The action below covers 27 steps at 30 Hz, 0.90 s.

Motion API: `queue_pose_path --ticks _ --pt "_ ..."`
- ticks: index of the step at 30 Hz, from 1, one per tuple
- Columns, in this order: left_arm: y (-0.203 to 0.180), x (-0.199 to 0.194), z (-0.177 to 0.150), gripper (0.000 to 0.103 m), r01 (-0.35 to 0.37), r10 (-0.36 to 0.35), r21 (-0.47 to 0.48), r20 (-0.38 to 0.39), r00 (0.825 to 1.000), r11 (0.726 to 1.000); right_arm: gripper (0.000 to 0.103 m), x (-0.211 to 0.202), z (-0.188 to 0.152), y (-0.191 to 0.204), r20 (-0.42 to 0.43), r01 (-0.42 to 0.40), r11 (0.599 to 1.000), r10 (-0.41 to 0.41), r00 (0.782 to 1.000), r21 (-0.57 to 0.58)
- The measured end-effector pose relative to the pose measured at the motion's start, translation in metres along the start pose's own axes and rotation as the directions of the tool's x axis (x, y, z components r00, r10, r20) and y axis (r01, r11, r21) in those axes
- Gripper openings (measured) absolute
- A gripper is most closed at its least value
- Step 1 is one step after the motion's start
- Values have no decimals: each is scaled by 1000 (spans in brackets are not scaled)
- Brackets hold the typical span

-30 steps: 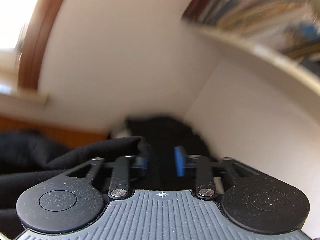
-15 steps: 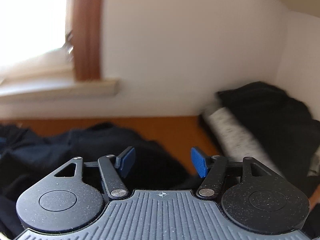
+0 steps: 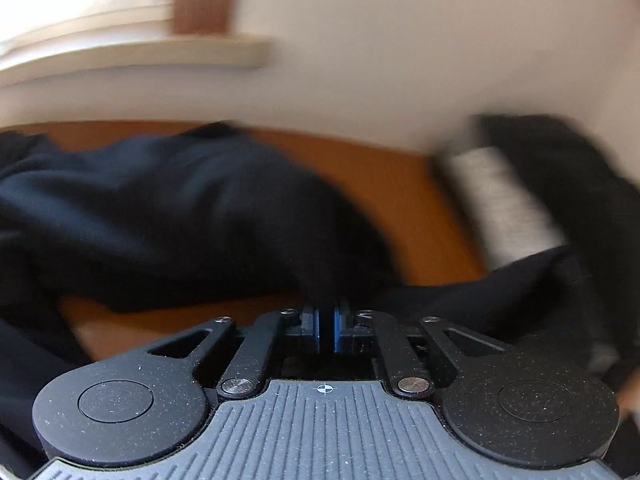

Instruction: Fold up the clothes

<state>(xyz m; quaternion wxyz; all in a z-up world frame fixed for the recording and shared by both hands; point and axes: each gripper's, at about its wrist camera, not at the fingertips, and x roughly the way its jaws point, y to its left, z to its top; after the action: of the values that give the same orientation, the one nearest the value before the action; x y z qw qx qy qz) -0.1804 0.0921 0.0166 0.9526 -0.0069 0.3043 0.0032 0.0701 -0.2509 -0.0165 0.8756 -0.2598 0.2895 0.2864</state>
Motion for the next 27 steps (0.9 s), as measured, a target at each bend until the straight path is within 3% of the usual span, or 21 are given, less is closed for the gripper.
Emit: queue_pose_path --ticks 3,7,8,10,12,17,21,27 --pt "7 -1 -1 67 4 -4 -13 -4 1000 1000 7 -41 -4 -32 44 219 976 -220 975 15" --pt "15 -2 -1 68 4 -4 -26 -8 1000 1000 14 -77 -11 -71 40 391 919 -394 918 56" --pt "16 -2 -2 68 4 -5 -29 -8 1000 1000 18 -83 -12 -75 59 371 925 -376 925 83" --pt "19 -3 -2 68 4 -4 -34 -8 1000 999 24 -85 -12 -77 92 247 957 -263 961 151" --pt "21 -4 -3 68 3 -3 -39 -8 1000 999 26 -77 -11 -66 133 119 977 -144 981 179" --pt "22 -5 -4 68 4 -5 -51 -8 1000 999 47 -29 -9 -27 192 -127 969 86 978 213" --pt "20 -5 -4 69 -2 1 -46 -9 1000 999 52 8 -8 -5 213 -204 941 148 966 270" --pt "17 -6 -4 70 -9 9 -39 -11 1000 999 77 26 -17 -15 233 -229 910 153 960 347"
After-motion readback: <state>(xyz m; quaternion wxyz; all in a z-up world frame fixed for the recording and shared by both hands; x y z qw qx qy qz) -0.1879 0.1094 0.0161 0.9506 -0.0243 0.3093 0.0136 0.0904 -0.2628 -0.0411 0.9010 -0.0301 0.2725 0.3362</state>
